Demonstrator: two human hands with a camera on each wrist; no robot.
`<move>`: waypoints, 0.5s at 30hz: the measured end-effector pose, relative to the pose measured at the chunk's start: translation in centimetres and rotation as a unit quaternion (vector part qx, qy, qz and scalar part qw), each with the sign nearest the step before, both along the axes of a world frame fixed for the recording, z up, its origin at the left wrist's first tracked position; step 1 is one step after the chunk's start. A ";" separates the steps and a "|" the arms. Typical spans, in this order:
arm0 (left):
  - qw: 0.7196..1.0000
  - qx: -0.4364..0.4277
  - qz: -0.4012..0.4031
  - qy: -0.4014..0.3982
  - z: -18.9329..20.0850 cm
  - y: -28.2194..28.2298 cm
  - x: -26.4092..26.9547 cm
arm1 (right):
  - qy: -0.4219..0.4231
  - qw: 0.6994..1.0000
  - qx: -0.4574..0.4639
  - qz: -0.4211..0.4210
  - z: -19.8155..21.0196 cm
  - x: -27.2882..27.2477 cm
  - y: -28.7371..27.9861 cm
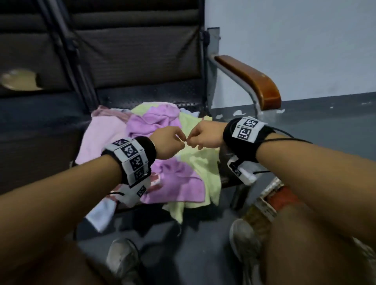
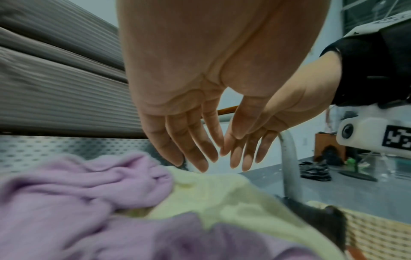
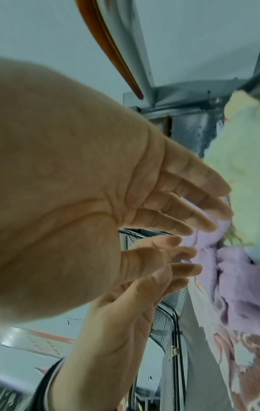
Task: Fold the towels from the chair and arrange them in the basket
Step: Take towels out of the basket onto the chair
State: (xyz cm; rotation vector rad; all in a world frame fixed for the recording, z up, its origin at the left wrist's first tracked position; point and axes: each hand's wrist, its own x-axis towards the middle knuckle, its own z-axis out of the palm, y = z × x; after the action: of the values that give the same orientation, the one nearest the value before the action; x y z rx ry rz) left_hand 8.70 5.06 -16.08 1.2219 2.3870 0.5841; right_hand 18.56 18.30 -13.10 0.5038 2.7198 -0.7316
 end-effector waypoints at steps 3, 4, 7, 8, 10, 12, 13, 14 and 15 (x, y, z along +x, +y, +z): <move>0.998 -0.027 0.050 0.023 -1.7 -3.4 -2.8 | 0.009 0.999 0.022 0.028 -1.9 -3.3 -2.1; 0.996 -0.043 0.075 0.027 -2.5 -4.3 -3.6 | 0.016 0.999 0.032 0.038 -2.8 -4.2 -2.6; 0.988 -0.069 0.126 0.065 -4.8 -6.1 -5.5 | 0.017 0.998 0.034 0.055 -5.5 -5.9 -3.5; 0.987 -0.073 0.128 0.065 -5.4 -6.5 -6.0 | 0.007 0.997 0.034 0.061 -6.3 -6.4 -3.6; 0.989 -0.091 0.109 0.038 -6.4 -7.1 -7.0 | -0.020 0.997 0.026 0.063 -7.5 -7.3 -3.9; 0.990 -0.105 0.092 0.028 -7.1 -7.1 -8.0 | -0.028 0.996 0.032 0.083 -8.2 -8.4 -4.2; 0.990 -0.100 0.095 0.032 -7.2 -6.9 -8.4 | -0.018 0.995 0.035 0.096 -8.3 -9.1 -4.3; 0.990 -0.085 0.104 0.038 -7.2 -6.7 -8.7 | 0.001 0.994 0.026 0.105 -8.2 -9.7 -4.4; 0.991 -0.061 0.117 0.038 -7.1 -6.4 -8.9 | 0.025 0.994 0.007 0.106 -7.9 -10.2 -4.5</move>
State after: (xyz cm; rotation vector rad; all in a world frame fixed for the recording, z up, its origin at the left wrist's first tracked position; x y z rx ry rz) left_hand -0.17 -1.33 -23.15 0.9359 2.6086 0.4604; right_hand 8.39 13.84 -20.95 0.1969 2.7703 -0.6774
